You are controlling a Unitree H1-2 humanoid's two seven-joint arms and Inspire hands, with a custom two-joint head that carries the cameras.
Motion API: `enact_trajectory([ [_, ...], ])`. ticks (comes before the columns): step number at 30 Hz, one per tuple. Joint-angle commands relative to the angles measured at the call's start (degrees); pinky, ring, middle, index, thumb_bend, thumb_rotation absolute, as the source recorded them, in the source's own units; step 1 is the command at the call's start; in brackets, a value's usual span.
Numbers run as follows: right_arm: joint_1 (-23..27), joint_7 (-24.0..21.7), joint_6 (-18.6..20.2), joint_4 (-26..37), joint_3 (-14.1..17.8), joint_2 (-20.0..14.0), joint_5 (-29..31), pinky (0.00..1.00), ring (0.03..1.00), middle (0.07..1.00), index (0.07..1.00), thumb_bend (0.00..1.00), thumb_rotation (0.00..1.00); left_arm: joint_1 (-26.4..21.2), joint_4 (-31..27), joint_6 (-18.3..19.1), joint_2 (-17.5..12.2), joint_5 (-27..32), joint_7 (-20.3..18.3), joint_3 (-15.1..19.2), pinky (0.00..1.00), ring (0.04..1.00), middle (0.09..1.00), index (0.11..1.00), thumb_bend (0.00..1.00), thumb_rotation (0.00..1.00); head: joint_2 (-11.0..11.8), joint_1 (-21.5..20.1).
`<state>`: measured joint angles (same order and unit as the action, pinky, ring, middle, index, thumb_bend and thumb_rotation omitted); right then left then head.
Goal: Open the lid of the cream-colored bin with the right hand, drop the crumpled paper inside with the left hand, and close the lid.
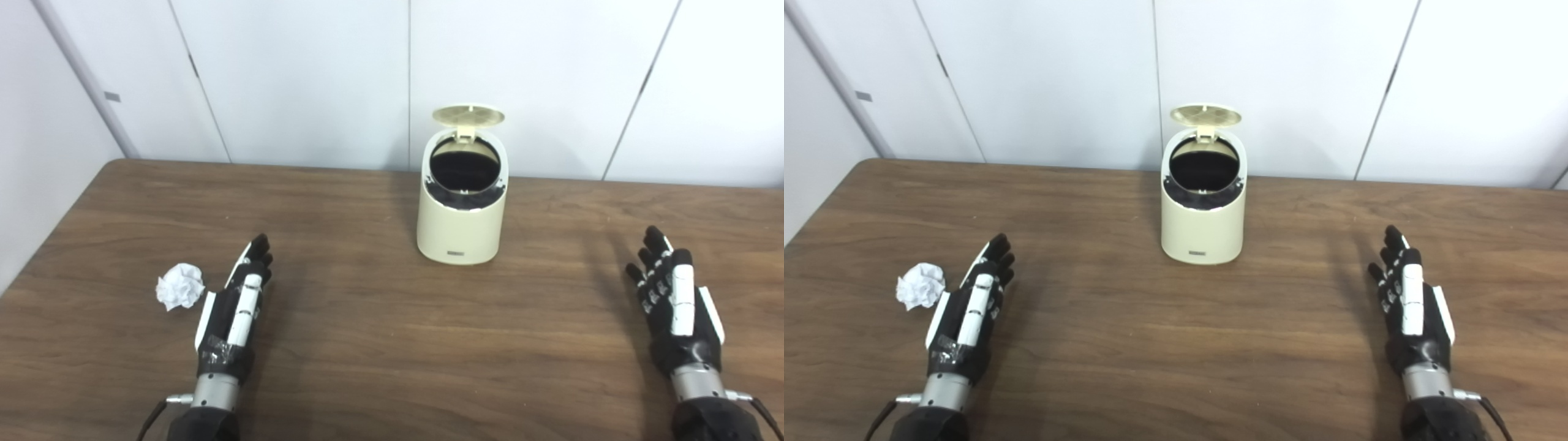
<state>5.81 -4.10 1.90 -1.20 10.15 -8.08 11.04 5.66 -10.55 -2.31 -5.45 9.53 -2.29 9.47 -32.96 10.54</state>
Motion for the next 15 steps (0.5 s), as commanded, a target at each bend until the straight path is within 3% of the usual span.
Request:
enact_trajectory([
  [1, 1.2, -0.4, -1.1, 0.5, 0.3, -0.6, 0.9, 1.0, 1.0, 0.991, 0.96, 0.49, 1.0, -1.0, -2.3, -0.7, -0.8, -0.3, 0.1, 0.2, 0.98, 0.965, 0.965, 0.956, 0.48, 0.7, 0.1, 0.6],
  [8, 1.0, -0.5, -1.1, 0.1, 0.2, -0.8, 1.2, 1.0, 0.999, 0.984, 0.959, 0.49, 1.0, -1.1, -4.6, 1.0, -0.8, -1.0, 0.5, 0.0, 0.98, 0.974, 0.976, 0.974, 0.49, 0.64, 0.1, 2.3],
  [15, 1.0, -0.7, -0.9, 0.0, 0.0, -1.4, 1.3, 1.0, 0.998, 0.988, 0.964, 0.48, 1.0, -1.8, -4.9, 0.7, -1.1, -3.2, 0.9, 0.0, 0.99, 0.975, 0.961, 0.967, 0.5, 0.65, 0.5, 4.1],
])
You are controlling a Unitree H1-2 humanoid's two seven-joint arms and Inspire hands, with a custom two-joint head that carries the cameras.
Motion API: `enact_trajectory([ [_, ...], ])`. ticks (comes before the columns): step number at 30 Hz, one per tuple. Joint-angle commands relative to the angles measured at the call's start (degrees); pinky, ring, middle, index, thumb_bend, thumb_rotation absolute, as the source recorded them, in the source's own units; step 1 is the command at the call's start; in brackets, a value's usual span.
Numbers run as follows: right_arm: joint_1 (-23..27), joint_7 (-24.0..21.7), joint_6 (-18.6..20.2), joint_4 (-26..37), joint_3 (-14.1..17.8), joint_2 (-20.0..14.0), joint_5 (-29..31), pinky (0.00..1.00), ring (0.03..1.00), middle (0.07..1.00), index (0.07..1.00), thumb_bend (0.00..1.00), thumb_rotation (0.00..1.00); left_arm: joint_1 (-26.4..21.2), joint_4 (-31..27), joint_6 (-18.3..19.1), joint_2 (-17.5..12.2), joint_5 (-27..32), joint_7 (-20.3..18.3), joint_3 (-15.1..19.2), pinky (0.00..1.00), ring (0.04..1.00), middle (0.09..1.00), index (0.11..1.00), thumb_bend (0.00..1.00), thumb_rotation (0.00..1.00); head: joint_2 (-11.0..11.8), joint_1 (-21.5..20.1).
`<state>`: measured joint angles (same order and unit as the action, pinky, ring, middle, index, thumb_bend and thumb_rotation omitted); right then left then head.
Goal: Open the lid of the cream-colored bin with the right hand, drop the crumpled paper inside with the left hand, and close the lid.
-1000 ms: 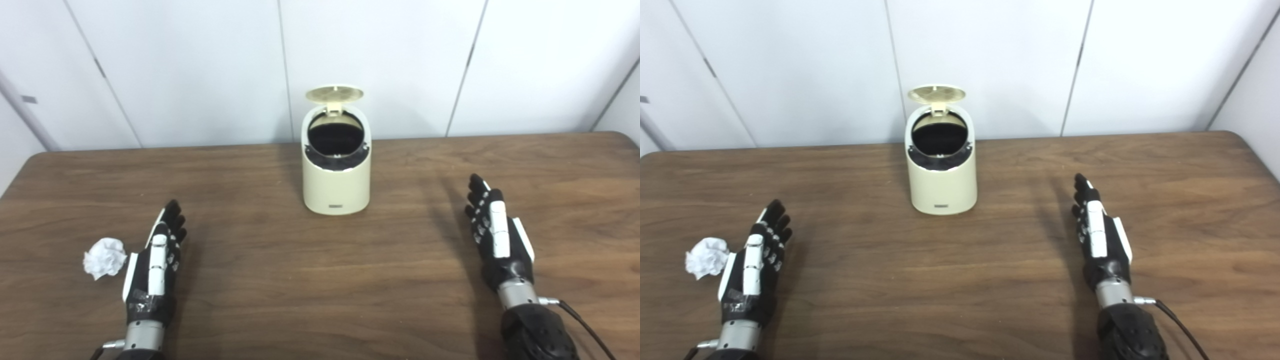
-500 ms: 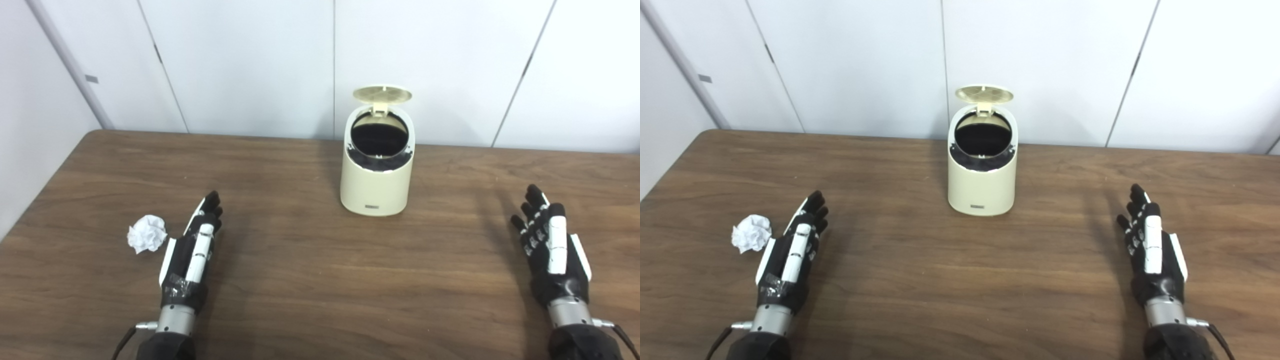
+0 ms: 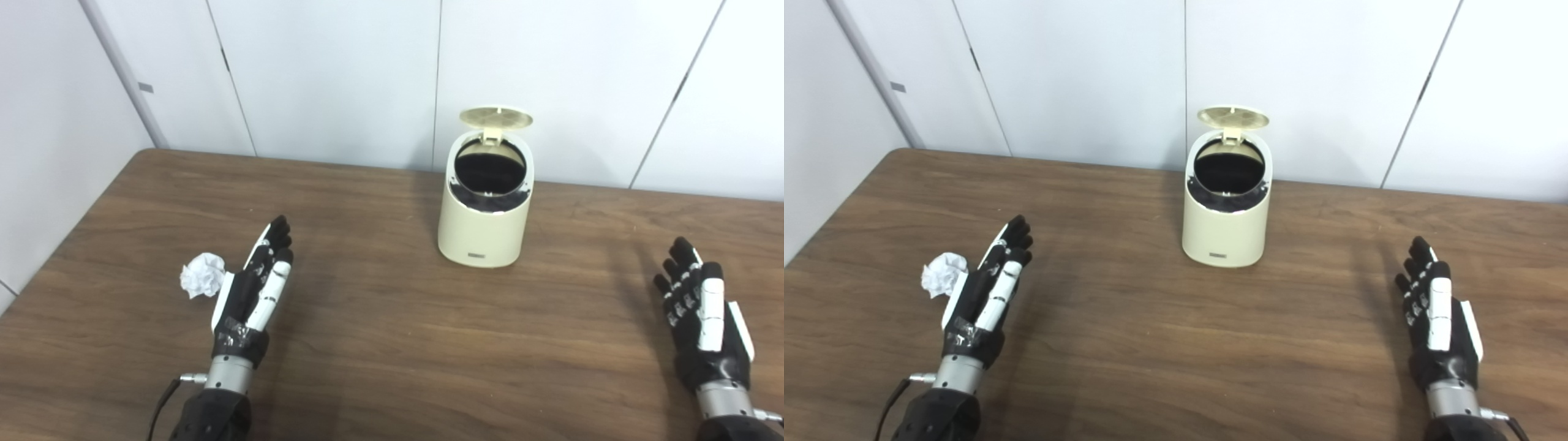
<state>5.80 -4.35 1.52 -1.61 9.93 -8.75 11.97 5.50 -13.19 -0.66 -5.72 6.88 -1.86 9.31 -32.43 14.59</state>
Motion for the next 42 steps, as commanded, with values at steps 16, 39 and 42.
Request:
enact_trajectory([
  [16, 1.4, -0.2, -1.3, -0.3, -0.4, -0.4, -0.6, 1.0, 1.0, 0.99, 0.957, 0.45, 1.0, -4.3, -3.2, 0.7, -5.9, -7.9, 3.8, 3.8, 0.94, 0.951, 0.941, 0.928, 0.68, 0.27, -0.1, -1.0],
  [39, 1.1, 2.7, 1.3, 1.2, -0.1, 1.7, -0.9, 1.0, 0.999, 0.993, 0.966, 0.43, 0.98, -6.6, -0.9, 3.0, -13.6, -15.0, 6.1, 9.2, 0.89, 0.908, 0.902, 0.908, 0.82, 0.22, -0.1, -1.7],
  [42, 1.1, 2.5, 1.3, 1.2, -0.3, 1.8, -0.8, 1.0, 1.0, 0.999, 0.973, 0.44, 1.0, -6.5, -1.3, 4.1, -14.1, -15.6, 5.9, 9.3, 0.92, 0.919, 0.903, 0.908, 0.83, 0.23, -0.3, -1.1],
])
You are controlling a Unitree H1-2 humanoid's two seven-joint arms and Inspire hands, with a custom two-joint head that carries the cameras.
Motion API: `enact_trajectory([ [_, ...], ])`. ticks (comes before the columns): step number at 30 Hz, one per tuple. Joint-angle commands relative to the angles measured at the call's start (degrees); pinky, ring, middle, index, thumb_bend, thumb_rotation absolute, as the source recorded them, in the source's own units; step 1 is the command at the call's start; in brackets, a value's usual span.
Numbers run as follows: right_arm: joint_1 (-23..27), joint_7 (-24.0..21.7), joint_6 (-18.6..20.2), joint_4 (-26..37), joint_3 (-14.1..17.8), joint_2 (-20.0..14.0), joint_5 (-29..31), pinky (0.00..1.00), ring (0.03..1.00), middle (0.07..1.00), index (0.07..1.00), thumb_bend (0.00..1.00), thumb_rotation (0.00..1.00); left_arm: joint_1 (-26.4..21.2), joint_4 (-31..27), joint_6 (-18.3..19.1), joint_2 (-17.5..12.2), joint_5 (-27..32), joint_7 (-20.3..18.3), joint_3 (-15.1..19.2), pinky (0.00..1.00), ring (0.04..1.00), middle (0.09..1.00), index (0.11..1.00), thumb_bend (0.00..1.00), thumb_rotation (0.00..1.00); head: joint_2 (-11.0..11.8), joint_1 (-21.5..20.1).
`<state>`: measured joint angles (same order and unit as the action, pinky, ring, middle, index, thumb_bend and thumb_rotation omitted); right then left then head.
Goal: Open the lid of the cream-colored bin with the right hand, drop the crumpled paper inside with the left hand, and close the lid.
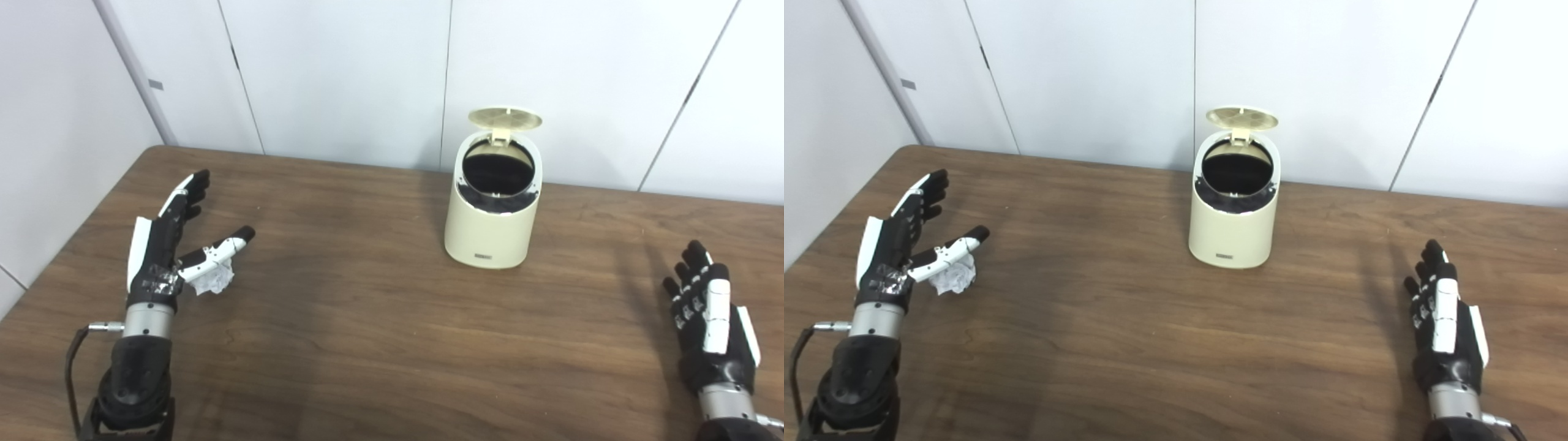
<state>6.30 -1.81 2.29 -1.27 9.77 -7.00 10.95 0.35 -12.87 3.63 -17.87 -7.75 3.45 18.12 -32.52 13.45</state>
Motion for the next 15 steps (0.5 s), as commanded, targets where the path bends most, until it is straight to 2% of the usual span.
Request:
enact_trajectory([
  [1, 0.6, 0.3, 0.9, 1.0, -0.1, 0.2, 0.1, 1.0, 1.0, 1.0, 0.975, 0.44, 1.0, -1.4, -1.7, 0.3, -2.2, -1.5, 0.6, 0.5, 0.93, 0.922, 0.904, 0.909, 0.83, 0.23, -0.2, 0.1],
  [6, 1.0, -0.5, 0.1, 0.0, -0.1, 0.3, 1.1, 1.0, 1.0, 0.997, 0.967, 0.46, 0.99, -1.8, -2.8, 2.2, -3.7, -4.4, 0.2, 0.2, 0.92, 0.919, 0.888, 0.888, 0.85, 0.24, -0.3, 0.1],
  [9, 1.3, -0.7, -0.4, -0.8, 0.0, 0.2, 1.4, 1.0, 1.0, 1.0, 0.975, 0.46, 1.0, -1.8, -4.1, 6.4, -4.7, -6.0, -0.8, -0.4, 0.91, 0.926, 0.901, 0.89, 0.88, 0.21, -0.5, 0.0],
  [10, 1.3, -0.5, -0.3, -0.9, 0.1, 0.2, 1.5, 1.0, 1.0, 0.996, 0.965, 0.47, 0.99, -1.6, -4.4, 7.4, -5.2, -7.0, -1.2, -0.7, 0.87, 0.908, 0.899, 0.891, 0.89, 0.22, -0.6, -0.1],
  [15, 1.6, -0.4, -0.7, -1.7, 0.0, 0.3, 1.6, 1.0, 0.993, 0.987, 0.953, 0.48, 0.98, -0.7, -5.9, 11.8, -8.5, -13.3, -3.2, -3.2, 0.87, 0.906, 0.909, 0.893, 0.89, 0.22, -0.8, -0.3],
])
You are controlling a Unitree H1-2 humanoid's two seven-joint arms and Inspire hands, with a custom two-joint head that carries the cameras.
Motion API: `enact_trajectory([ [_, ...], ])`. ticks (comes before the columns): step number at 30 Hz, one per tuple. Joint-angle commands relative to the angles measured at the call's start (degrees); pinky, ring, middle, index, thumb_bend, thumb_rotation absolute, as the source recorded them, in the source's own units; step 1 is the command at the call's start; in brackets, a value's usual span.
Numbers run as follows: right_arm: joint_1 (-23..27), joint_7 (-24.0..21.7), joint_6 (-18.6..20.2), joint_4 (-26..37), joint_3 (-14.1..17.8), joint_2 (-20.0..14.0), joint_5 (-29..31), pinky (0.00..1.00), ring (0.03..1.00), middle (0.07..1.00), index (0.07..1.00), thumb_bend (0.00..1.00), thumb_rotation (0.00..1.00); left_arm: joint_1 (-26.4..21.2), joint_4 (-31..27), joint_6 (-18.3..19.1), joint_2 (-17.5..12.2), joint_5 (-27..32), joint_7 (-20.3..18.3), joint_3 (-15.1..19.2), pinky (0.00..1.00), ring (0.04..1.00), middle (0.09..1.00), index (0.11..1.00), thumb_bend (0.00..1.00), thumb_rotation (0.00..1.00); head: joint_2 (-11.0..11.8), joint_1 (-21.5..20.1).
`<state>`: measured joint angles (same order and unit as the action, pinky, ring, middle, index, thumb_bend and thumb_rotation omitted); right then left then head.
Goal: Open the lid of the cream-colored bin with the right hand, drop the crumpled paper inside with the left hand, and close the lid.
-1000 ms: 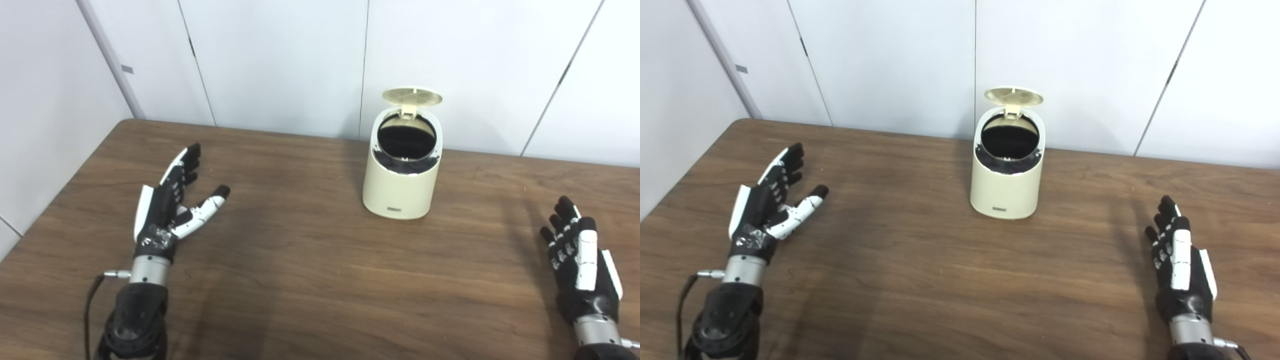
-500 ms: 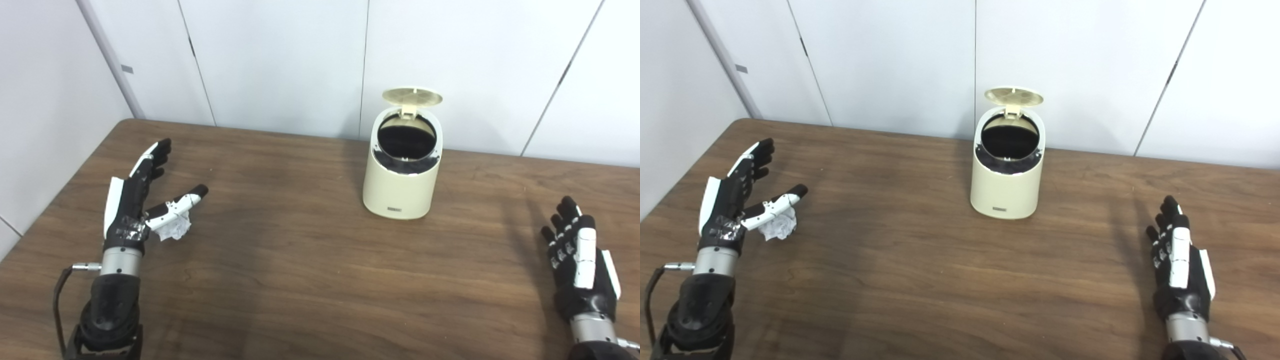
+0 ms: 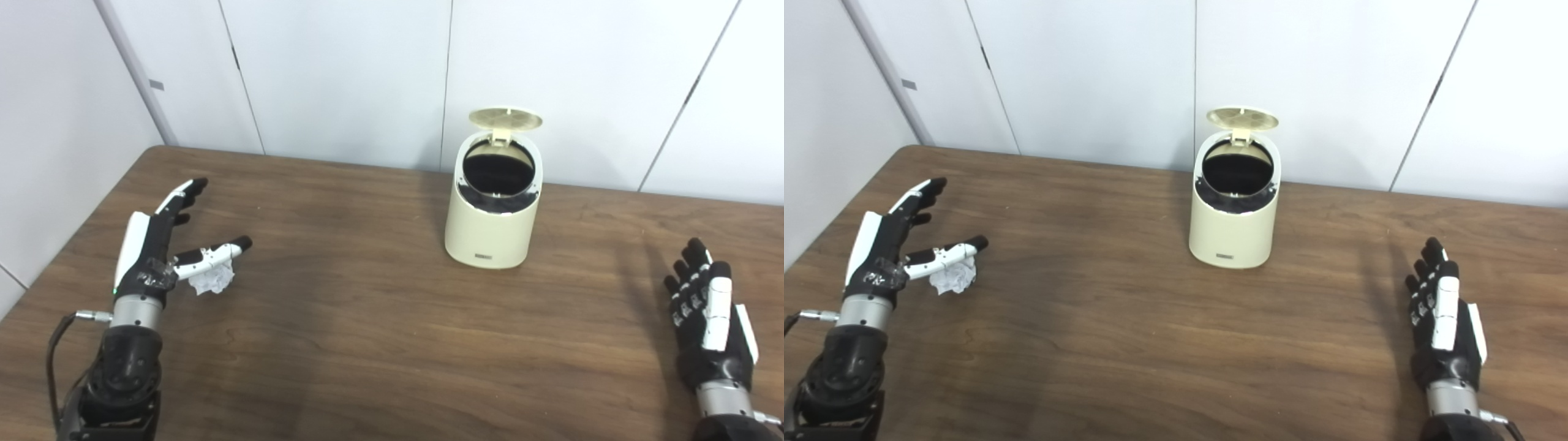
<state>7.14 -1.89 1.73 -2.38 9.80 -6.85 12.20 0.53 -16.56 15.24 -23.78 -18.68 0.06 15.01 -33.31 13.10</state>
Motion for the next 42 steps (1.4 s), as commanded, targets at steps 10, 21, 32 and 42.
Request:
enact_trajectory([
  [10, 0.9, -0.4, -0.1, -0.7, 0.0, 0.2, 0.6, 1.0, 0.998, 0.986, 0.953, 0.46, 0.98, 0.1, -1.6, 3.7, -6.6, -10.4, -2.9, -3.5, 0.82, 0.897, 0.903, 0.88, 0.93, 0.22, 0.2, 0.0],
  [21, 1.2, -0.3, -0.8, -1.9, -0.1, 0.5, 0.7, 1.0, 0.991, 0.978, 0.953, 0.44, 0.97, 0.6, 0.5, 3.8, -9.3, -14.4, -5.1, -5.7, 0.81, 0.876, 0.885, 0.865, 0.93, 0.17, 0.8, -0.6],
  [32, 1.5, -0.7, -1.0, -2.6, -0.2, 0.5, 1.6, 1.0, 1.0, 0.987, 0.964, 0.46, 1.0, 0.3, 1.1, 7.4, -10.2, -17.6, -7.3, -7.4, 0.77, 0.872, 0.872, 0.854, 0.9, 0.13, 0.4, -0.4],
  [42, 1.5, -0.9, -1.1, -2.7, 0.2, 0.5, 2.5, 1.0, 1.0, 0.985, 0.961, 0.47, 0.97, 0.0, 1.7, 8.0, -10.0, -18.1, -8.8, -8.3, 0.72, 0.827, 0.838, 0.839, 0.87, 0.11, -0.2, -0.2],
])
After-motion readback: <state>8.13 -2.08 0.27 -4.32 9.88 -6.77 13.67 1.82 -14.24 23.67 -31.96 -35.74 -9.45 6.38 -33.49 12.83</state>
